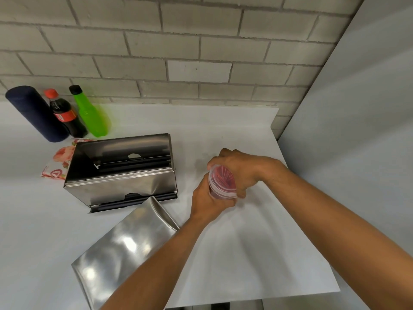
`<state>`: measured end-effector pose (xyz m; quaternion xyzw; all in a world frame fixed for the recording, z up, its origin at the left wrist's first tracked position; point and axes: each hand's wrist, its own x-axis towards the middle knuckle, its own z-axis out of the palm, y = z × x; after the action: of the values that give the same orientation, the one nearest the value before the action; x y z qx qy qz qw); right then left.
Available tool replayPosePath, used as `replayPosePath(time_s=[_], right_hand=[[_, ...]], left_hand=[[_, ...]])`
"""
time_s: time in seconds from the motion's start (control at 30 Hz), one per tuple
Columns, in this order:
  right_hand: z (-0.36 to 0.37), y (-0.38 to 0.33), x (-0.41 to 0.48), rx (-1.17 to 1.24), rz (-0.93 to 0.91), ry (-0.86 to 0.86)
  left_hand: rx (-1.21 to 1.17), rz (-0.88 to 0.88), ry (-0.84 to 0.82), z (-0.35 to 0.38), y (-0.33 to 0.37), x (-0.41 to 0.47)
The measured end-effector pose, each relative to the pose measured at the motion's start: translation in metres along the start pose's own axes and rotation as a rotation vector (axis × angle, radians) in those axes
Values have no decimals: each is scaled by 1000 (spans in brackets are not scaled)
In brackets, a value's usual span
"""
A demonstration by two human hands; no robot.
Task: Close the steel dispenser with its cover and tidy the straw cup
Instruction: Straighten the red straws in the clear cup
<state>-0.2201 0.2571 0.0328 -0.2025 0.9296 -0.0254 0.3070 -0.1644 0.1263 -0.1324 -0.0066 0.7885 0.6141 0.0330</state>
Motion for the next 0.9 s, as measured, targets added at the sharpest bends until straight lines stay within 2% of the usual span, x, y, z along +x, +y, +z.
replayPosePath(time_s=[0.13,0.33,0.9], right_hand=[[-2,1,2,-6,-26,-18],[4,5,0,18,-26,48],[8,1,-1,-20,77,148]], left_hand=[[-2,20,-5,0,-4,3],[41,18,17,3,-4,5],[121,1,39,4,2,3]])
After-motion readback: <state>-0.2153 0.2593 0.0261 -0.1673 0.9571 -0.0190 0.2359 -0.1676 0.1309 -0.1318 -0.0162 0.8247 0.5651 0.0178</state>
